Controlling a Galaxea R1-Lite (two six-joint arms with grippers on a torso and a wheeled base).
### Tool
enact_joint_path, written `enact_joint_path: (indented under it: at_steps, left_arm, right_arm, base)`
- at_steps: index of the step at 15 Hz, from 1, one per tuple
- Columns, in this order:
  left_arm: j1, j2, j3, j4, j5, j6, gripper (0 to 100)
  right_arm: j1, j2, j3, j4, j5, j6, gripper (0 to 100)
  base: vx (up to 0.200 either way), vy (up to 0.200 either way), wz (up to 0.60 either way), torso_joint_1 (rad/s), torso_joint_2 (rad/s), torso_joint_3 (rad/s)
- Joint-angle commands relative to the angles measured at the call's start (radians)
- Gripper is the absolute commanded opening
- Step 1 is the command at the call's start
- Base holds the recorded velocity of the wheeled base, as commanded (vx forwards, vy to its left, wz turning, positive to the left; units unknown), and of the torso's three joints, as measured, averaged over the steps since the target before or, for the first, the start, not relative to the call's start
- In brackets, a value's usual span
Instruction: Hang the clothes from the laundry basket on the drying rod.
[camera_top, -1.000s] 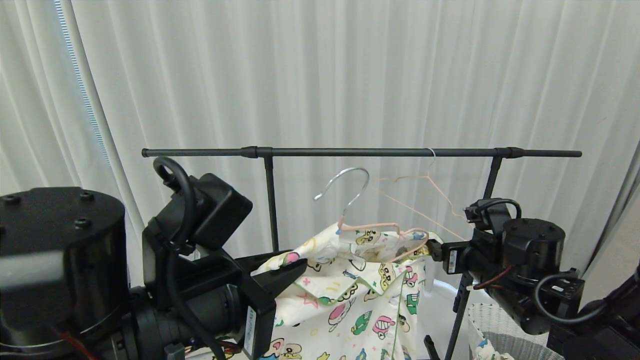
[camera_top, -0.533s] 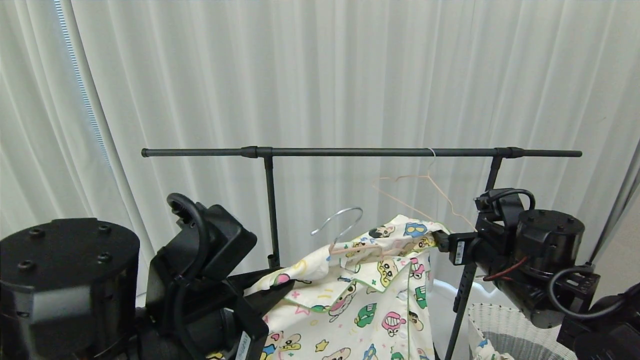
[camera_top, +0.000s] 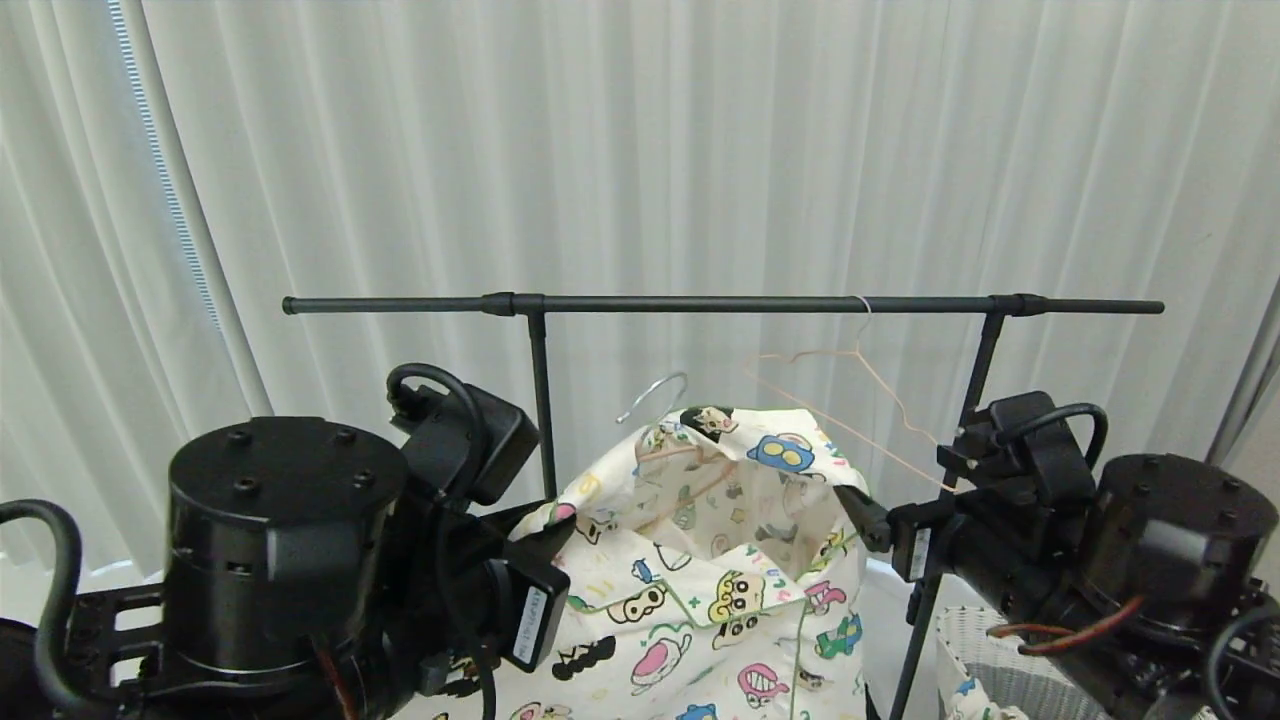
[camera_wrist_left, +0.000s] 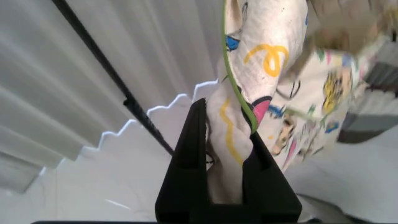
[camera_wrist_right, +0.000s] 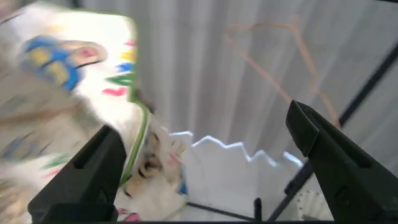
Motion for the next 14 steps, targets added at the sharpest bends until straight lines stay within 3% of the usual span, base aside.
enact_joint_path:
  at_steps: [1, 5, 7, 9, 11, 12, 13, 14]
  left_arm:
    - [-0.002, 0.036, -0.045, 0.0, -0.001, -0.042, 0]
    - [-0.051, 0.013, -0.051, 0.0, -0.027, -0.113, 0]
    - [-0.071, 0.013, -0.048, 0.0, -0.039, -0.127, 0]
    - [-0.078, 0.01, -0.022, 0.0, -0.073, -0.127, 0]
    - [-0.077, 0.012, 0.038, 0.0, -0.215, -0.128, 0]
    - [-0.077, 0.015, 0.05, 0.0, -0.277, -0.128, 0]
    - [-0.078, 0.039, 0.049, 0.0, -0.337, -0.128, 0]
    - [-0.078, 0.064, 0.045, -0.007, -0.337, -0.128, 0]
  right_arm:
    - [0.114, -0.061, 0.071, 0.0, 0.001, -0.017, 100]
    - [0.323, -0.054, 0.081, 0.02, 0.007, -0.035, 100]
    - [0.369, -0.064, 0.082, 0.069, 0.029, -0.038, 100]
    - [0.331, -0.097, 0.082, 0.114, 0.048, -0.077, 100]
    - [0.268, -0.193, 0.081, 0.238, 0.157, -0.14, 100]
    - [0.232, -0.255, 0.076, 0.321, 0.217, -0.17, 100]
    - [0.188, -0.39, 0.056, 0.509, 0.311, -0.207, 100]
    - [0.177, -0.482, 0.033, 0.649, 0.351, -0.212, 100]
  base:
    - [0.0, 0.0, 0.0, 0.0, 0.0, 0.0]
    - [0.0, 0.0, 0.0, 0.0, 0.0, 0.0]
    - [0.0, 0.0, 0.0, 0.0, 0.0, 0.0]
    - [0.0, 0.0, 0.0, 0.0, 0.0, 0.0]
    - [0.0, 0.0, 0.0, 0.0, 0.0, 0.0]
    - [0.0, 0.0, 0.0, 0.0, 0.0, 0.0]
    - [0.0, 0.0, 0.0, 0.0, 0.0, 0.0]
    - [0.0, 0.0, 0.0, 0.0, 0.0, 0.0]
